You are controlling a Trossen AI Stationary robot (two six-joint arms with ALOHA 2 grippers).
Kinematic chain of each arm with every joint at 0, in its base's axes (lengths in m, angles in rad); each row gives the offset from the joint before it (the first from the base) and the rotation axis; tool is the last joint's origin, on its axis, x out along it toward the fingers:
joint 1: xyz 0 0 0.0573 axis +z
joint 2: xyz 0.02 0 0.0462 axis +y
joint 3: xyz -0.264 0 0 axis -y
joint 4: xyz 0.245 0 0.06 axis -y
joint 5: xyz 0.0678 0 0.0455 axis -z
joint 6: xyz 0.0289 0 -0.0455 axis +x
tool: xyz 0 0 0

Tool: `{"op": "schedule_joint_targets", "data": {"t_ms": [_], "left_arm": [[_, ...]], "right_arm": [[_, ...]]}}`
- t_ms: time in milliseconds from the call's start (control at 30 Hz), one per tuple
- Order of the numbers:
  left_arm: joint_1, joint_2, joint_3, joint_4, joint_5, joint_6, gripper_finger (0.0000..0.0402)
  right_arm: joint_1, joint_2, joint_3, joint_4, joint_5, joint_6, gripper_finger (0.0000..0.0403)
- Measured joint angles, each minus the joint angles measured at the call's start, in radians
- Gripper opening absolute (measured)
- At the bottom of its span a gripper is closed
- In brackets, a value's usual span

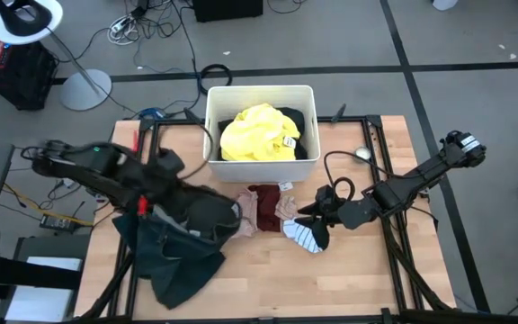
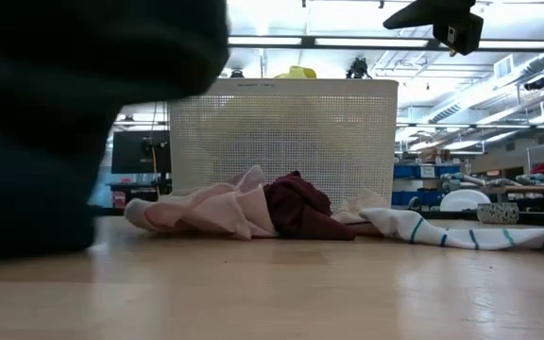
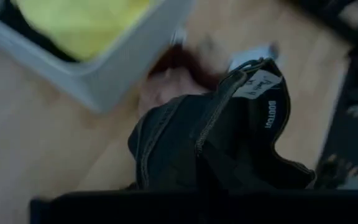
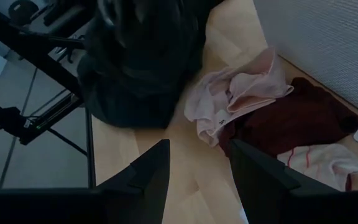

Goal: Sort clothes
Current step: Put the dark blue jeans into the white bin

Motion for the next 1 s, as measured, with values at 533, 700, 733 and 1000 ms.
{"op": "schedule_joint_targets", "data": {"t_ms": [533,700,733,1000], "left_arm": [[-0.016,0.008,0.465,0.172,-0.313,0.403,0.0000],[-0.002,0.033,0.590,0.447,-0.414,0.734,0.0000],[0.011,0.045,0.616,0.506,-0.436,0.804,0.0000],[0.148,0.208,0.851,0.837,-0.489,1.243,0.0000]], "right_arm": [[-0.019,0.000,0.000,0.000,0.000,0.000,0.0167],[-0.019,0.000,0.000,0.000,0.000,0.000,0.0167],[-0.019,0.000,0.000,0.000,0.000,0.000,0.0167],[-0.019,0.000,0.000,0.000,0.000,0.001,0.0166]]}}
